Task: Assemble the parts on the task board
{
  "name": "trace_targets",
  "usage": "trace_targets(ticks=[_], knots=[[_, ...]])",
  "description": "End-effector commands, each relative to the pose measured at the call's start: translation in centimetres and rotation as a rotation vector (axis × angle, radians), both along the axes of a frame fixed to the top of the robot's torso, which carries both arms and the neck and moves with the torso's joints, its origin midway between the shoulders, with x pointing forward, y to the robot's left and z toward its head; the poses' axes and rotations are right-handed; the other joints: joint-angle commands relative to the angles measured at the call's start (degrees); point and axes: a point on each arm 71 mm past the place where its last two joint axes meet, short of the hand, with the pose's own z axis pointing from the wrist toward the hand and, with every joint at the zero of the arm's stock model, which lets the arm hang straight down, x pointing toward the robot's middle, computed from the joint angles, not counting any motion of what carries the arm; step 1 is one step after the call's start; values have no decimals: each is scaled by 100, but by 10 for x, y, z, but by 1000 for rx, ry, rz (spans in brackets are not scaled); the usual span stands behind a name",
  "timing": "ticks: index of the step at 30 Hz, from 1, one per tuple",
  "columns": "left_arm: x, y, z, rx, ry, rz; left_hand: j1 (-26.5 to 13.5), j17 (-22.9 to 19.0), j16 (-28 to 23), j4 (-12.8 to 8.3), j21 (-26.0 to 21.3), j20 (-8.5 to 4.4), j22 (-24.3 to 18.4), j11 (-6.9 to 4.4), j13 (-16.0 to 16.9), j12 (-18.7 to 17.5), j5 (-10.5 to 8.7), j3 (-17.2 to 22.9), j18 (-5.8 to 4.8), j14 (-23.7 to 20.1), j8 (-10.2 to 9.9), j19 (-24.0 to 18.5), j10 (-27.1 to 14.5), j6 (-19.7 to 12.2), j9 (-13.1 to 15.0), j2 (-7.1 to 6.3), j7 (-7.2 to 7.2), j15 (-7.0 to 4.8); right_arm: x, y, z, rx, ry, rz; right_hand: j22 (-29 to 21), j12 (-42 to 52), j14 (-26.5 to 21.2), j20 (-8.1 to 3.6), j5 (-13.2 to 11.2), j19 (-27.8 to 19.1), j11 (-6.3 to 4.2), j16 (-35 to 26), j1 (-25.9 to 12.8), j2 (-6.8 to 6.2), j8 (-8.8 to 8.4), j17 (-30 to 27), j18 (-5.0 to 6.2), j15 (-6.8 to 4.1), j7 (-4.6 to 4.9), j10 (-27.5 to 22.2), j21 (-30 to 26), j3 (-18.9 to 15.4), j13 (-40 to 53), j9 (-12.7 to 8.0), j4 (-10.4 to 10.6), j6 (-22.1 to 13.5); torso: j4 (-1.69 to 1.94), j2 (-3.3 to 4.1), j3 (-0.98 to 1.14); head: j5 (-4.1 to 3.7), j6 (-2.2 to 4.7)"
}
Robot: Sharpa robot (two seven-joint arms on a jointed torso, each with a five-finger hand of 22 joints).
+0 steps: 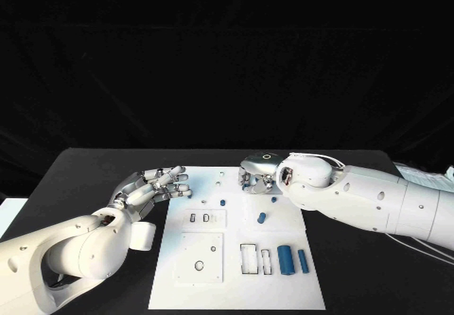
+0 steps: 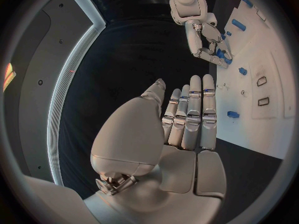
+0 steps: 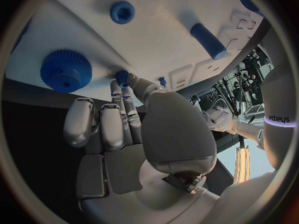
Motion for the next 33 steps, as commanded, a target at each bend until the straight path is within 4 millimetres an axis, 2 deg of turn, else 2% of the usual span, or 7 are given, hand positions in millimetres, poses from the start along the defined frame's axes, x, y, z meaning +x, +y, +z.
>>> trace_targets(ticks=[1,5,9,18,33], knots=[[0,-2,1,-12,-5,-18,52,6,-40,-34,-27,9,-5,27,-9,-37,-9,-5,70,15,-34,19,-4,5,-5,-2,37,19,0,-1,-8,-38,-10,-14,25,37,170,1,-26,49,-50,40,142,71,-20,12,-46,-24,-10,91,24,56,30,-3,-21,49,5,-2,-3,-6,3],[0,-2,1,-12,-5,-18,62,7,-47,-42,-30,10,-8,27,-10,-38,-8,3,69,13,-38,18,-7,6,-5,2,35,20,1,-1,-7,-34,-25,-19,78,38,173,0,-30,70,-54,52,159,75,-18,30,-56,-28,-11,123,55,96,33,0,-45,70,10,-2,-8,-5,2],[0,-2,1,-12,-5,-17,62,7,-47,-42,-30,10,-8,27,-10,-38,-8,3,69,13,-38,18,-7,6,-5,2,35,20,2,0,-7,-27,-37,-20,144,44,174,-3,-30,98,-60,60,164,83,-9,37,-67,-32,-9,171,92,131,39,6,-63,108,-1,-3,-3,4,4],[0,-2,1,-12,-5,-18,62,7,-47,-42,-30,10,-8,27,-10,-38,-8,3,69,13,-38,18,-7,6,-5,2,35,20,0,4,-1,18,-80,-12,410,56,184,-19,-29,211,-92,97,154,121,13,93,-115,-54,-34,295,236,190,56,26,-92,214,1,-5,-3,5,16],[0,-2,2,-14,-8,-19,74,10,-60,-50,-37,10,-13,26,-9,-37,-7,16,69,8,-43,15,-8,11,-4,12,32,21,-2,16,18,113,-199,-18,503,46,182,-26,-20,251,-96,95,161,127,5,82,-132,-60,-37,311,287,222,56,27,-111,222,6,2,-4,57,80]])
